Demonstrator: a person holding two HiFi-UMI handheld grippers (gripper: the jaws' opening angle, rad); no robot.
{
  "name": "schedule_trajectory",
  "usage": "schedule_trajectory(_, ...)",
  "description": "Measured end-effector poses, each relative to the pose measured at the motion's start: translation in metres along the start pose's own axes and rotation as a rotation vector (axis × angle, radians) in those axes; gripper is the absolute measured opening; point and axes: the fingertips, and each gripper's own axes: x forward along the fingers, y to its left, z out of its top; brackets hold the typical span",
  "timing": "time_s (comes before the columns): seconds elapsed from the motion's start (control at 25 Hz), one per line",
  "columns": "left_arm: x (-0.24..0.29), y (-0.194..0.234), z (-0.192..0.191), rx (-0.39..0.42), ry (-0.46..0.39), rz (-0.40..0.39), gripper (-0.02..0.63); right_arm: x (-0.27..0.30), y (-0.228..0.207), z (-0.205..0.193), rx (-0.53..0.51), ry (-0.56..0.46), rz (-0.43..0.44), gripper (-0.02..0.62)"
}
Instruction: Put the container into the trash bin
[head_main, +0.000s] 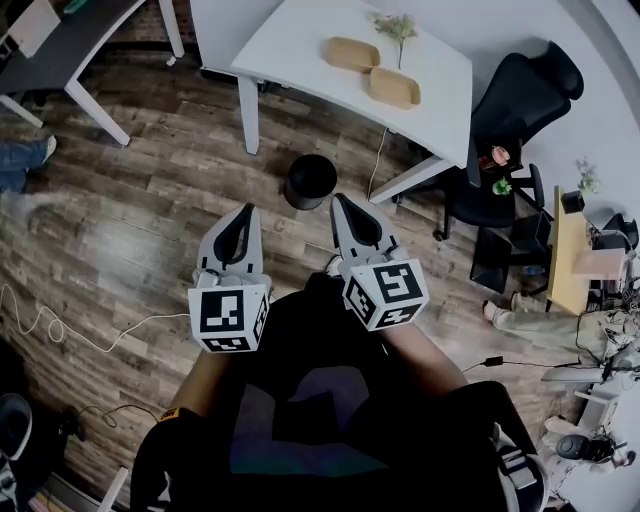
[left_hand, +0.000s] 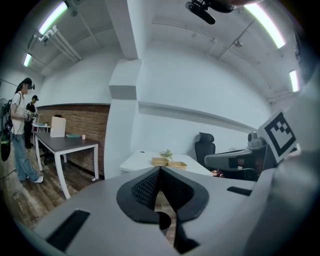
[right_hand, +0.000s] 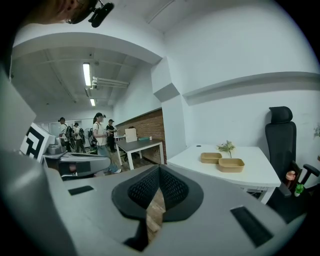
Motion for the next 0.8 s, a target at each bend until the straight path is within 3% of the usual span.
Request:
schedule_trajectory(0.4, 0.051, -0.002, -0.002, 0.007, 0.022, 0.023, 0.008, 0.039, -0.059, -0.006, 0.005, 0.015, -0.005, 0.012)
schedule_trajectory(0.8, 0.173, -0.043, 0.019, -0.022, 0.066, 0.075, 0.008, 0.097, -0.179, -0.001, -0.089, 0.097, 0.064, 0.012)
